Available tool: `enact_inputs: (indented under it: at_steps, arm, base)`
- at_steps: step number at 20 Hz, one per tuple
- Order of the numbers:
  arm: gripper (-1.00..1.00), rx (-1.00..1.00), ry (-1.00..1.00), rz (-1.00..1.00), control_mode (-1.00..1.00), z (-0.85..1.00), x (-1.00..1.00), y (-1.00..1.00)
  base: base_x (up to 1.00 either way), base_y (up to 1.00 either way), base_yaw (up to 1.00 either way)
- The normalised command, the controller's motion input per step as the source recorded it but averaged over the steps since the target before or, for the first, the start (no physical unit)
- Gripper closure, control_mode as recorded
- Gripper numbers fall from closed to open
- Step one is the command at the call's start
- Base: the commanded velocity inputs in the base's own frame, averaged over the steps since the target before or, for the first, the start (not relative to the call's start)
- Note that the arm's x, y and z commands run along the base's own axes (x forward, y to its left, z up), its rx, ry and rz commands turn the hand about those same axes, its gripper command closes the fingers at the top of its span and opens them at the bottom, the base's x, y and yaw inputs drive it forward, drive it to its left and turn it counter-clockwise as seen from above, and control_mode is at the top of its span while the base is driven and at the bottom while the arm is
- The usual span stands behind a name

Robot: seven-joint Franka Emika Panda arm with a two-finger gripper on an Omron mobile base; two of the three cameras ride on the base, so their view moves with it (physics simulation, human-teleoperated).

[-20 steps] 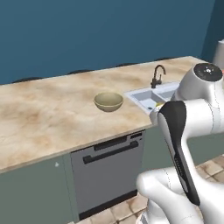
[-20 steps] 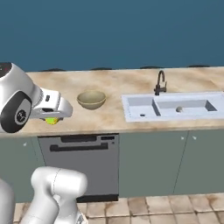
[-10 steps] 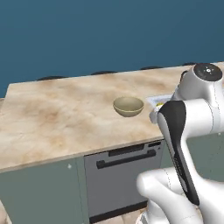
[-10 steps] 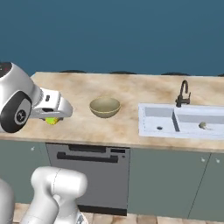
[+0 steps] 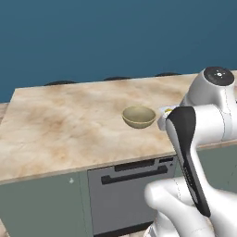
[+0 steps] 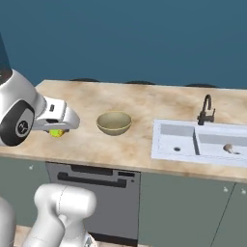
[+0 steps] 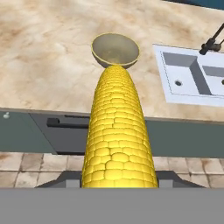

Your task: Pick the corns from the cabinet and place them in one bowl. Pick the mushroom from the sink and place it in the other bowl.

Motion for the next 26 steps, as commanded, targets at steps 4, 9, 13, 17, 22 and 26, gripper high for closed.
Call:
enact_inputs:
  at_steps: [4,9,13,17,22,26]
  arm:
    - [1.0,0.0,0.0,0.0,1.0,0.0,0.0,0.0]
    - [1.0,0.0,0.0,0.0,1.0,0.0,0.0,0.0]
    - [1.0,0.0,0.0,0.0,1.0,0.0,0.0,0.0]
    - [1.0,0.0,0.0,0.0,1.0,0.0,0.0,0.0]
    - [1.0,0.0,0.0,0.0,1.0,0.0,0.0,0.0]
    - [1.0,0.0,0.0,0.0,1.0,0.0,0.0,0.0]
  base:
    - [0.23,-0.41,0.07]
    - [0.45,-0.3,0.13]
    - [0.51,-0.27,0.14]
    - [0.48,-0.27,0.14]
    - [0.23,-0.18,0.01]
    - [0.0,-0.01,-0.01]
